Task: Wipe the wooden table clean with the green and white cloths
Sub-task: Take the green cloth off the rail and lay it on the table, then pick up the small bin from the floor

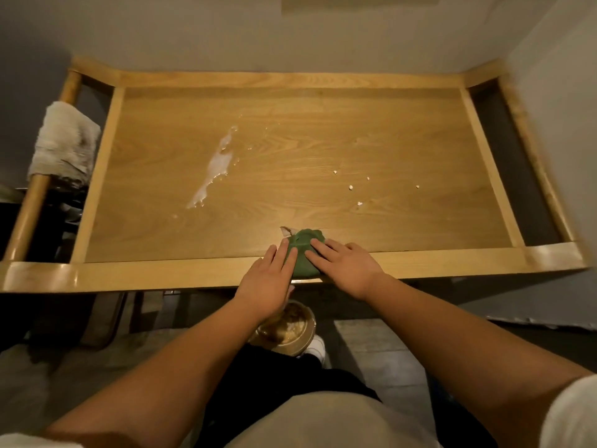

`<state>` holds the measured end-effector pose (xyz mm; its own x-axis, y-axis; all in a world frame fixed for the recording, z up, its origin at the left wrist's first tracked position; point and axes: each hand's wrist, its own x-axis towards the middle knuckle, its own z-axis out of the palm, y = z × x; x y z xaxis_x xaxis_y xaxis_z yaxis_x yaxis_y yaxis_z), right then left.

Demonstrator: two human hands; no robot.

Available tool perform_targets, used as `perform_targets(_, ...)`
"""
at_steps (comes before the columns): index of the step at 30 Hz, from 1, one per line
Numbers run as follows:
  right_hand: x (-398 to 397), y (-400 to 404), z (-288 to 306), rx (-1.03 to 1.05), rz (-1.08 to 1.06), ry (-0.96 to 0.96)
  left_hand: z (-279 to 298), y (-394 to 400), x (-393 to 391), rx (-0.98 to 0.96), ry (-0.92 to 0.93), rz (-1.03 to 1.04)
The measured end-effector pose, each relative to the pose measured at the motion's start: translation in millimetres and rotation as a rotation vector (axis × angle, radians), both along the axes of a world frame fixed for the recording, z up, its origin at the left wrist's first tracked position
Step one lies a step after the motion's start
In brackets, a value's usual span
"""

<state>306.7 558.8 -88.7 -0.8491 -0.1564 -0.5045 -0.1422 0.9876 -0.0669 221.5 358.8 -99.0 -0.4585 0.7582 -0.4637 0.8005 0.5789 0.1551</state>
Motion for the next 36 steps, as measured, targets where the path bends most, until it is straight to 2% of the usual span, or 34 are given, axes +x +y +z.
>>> perform_targets(4,18,-2,-18,-0.009,-0.057,-0.100,-10,-3,17,-0.064,0.040,-0.001)
perform_targets(14,3,4,-17,0.065,-0.027,-0.105,5,19,21,-0.234,0.068,0.074)
perform_targets(19,20,-1,-16,-0.089,-0.100,0.060,15,8,30,-0.119,0.075,0.103)
perform_targets(22,44,-16,-16,-0.161,-0.154,0.142,16,-11,41,-0.105,0.074,0.124)
perform_targets(26,78,-42,-20,-0.198,-0.113,0.178,18,-39,53,-0.121,0.045,0.151)
perform_targets(29,97,-63,-24,-0.223,-0.137,0.113,18,-61,62,-0.151,0.033,0.142)
perform_targets(32,110,-84,-31,-0.196,-0.249,-0.002,18,-84,68,-0.164,0.007,0.130)
perform_targets(36,126,-111,-39,-0.167,-0.403,-0.145,14,-113,77,-0.155,-0.115,0.150)
